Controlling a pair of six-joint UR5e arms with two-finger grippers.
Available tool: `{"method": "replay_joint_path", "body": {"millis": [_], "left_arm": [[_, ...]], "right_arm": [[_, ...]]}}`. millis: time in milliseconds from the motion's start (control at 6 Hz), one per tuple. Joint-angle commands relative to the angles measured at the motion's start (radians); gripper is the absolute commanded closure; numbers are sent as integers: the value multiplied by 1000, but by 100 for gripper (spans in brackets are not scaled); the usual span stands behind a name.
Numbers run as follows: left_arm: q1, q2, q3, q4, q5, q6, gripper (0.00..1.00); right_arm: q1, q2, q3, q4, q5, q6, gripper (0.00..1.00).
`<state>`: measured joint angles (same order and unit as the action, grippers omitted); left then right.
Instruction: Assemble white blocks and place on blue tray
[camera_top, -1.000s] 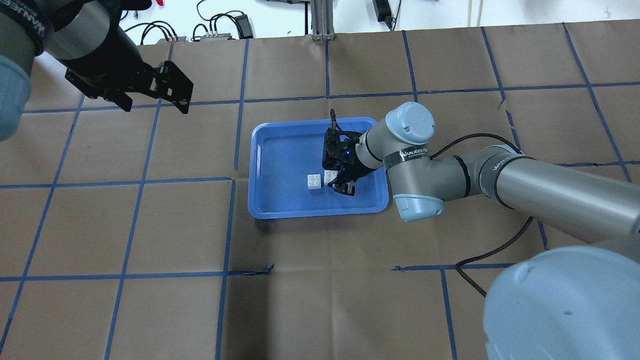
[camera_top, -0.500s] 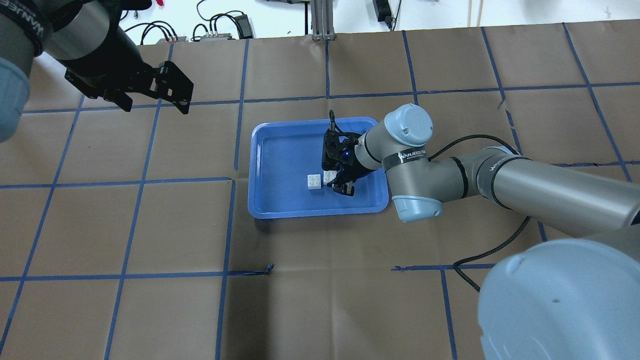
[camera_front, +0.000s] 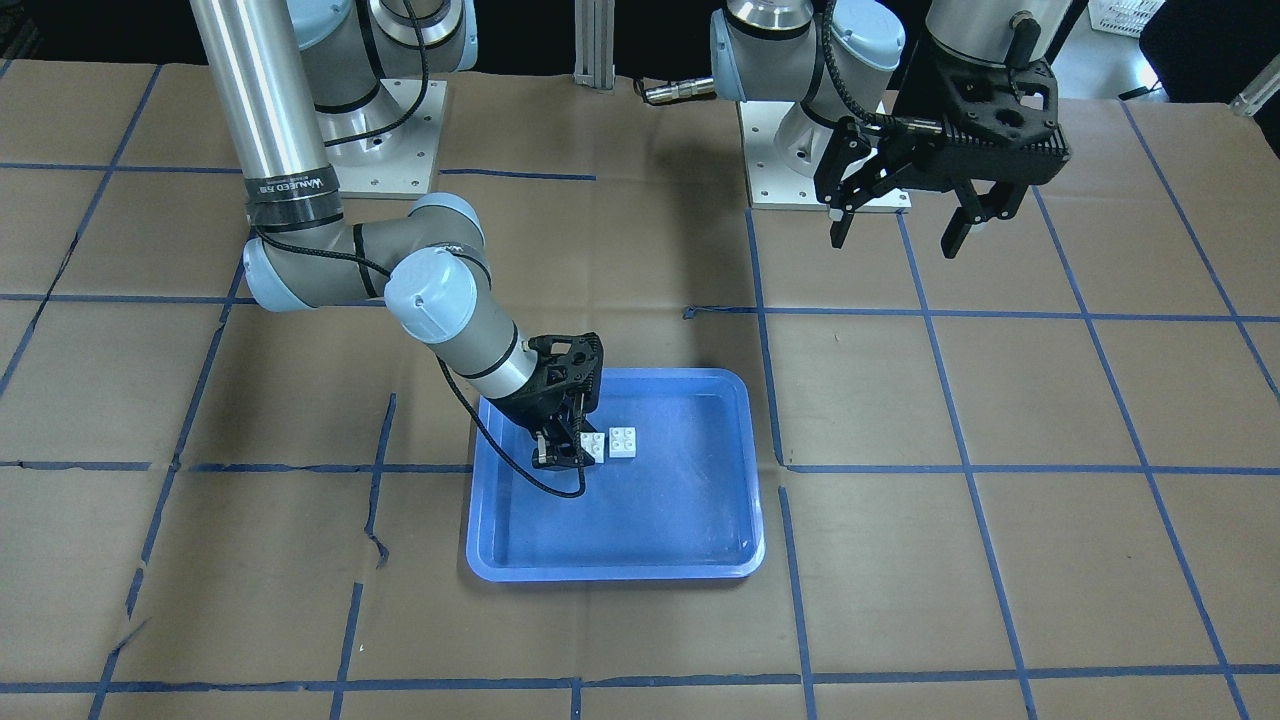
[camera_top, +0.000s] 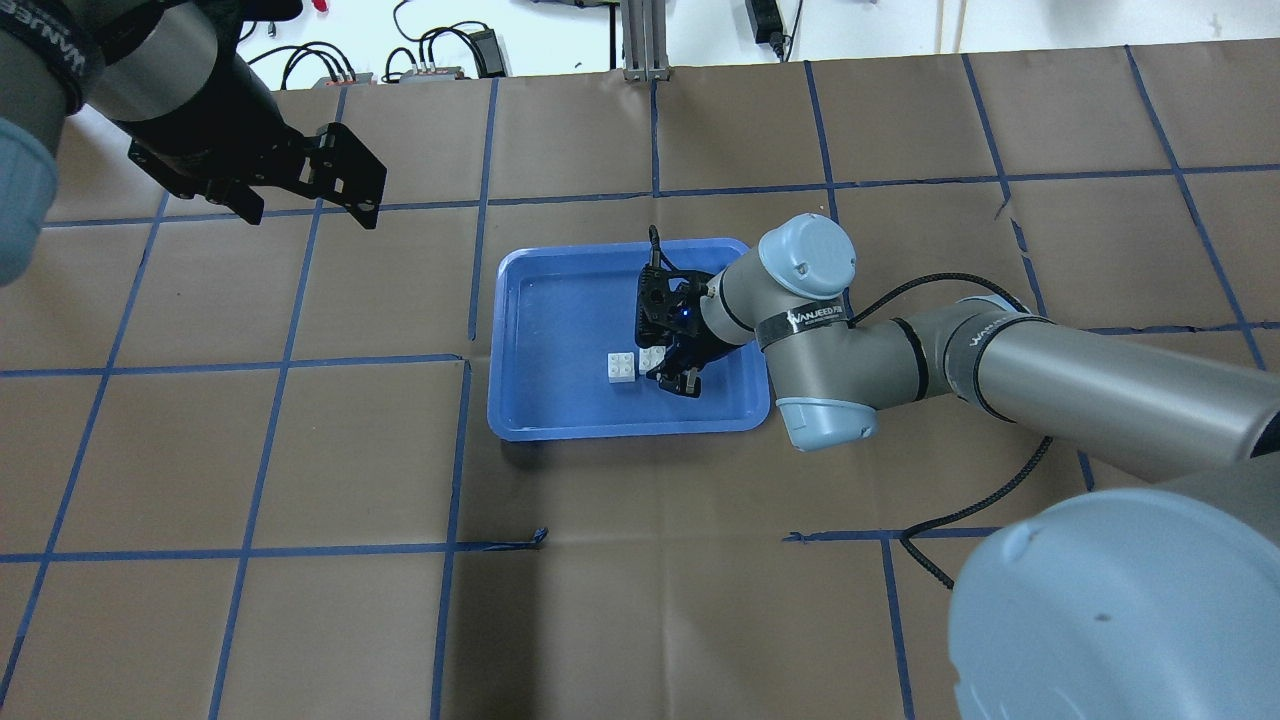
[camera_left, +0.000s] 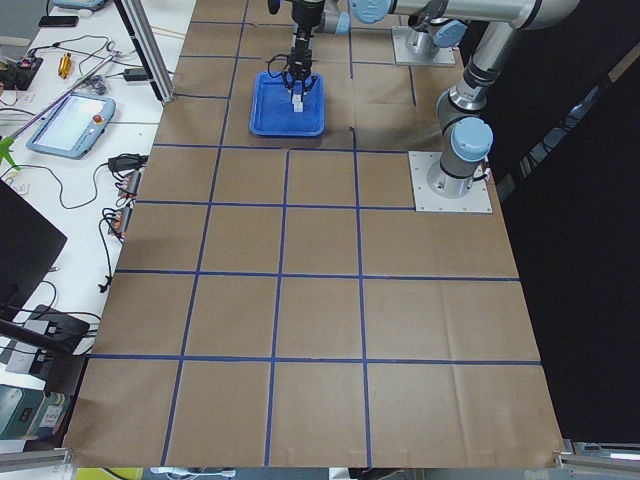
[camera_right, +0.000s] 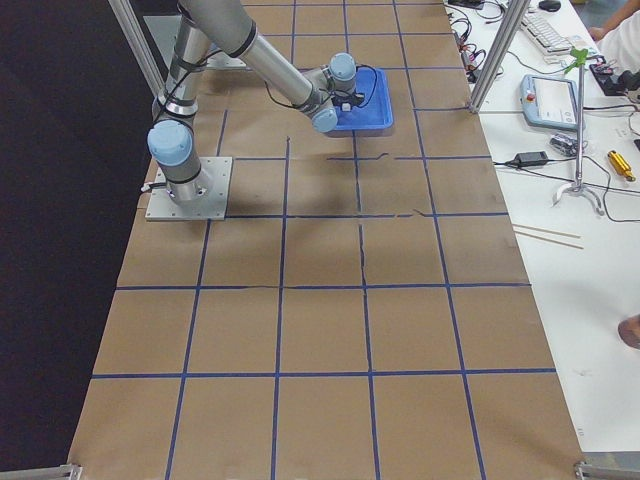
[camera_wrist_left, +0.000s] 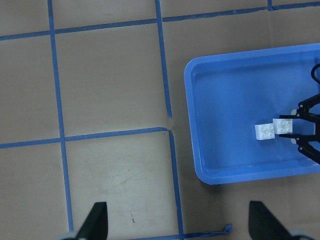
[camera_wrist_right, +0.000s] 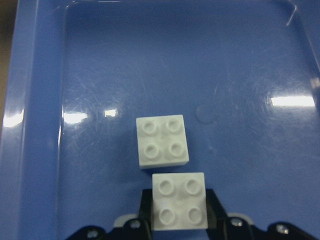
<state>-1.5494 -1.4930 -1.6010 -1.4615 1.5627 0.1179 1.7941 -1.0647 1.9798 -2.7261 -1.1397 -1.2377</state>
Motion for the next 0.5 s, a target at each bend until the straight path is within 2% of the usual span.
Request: {"method": "replay_joint_path", "body": {"millis": [0, 333], "left_arm": [[8, 0, 0, 0, 5, -9, 1], [9, 7, 1, 3, 10, -17, 1]], "right_arm": [[1, -3, -1, 2, 0, 4, 74], [1, -3, -1, 2, 0, 6, 75]]}}
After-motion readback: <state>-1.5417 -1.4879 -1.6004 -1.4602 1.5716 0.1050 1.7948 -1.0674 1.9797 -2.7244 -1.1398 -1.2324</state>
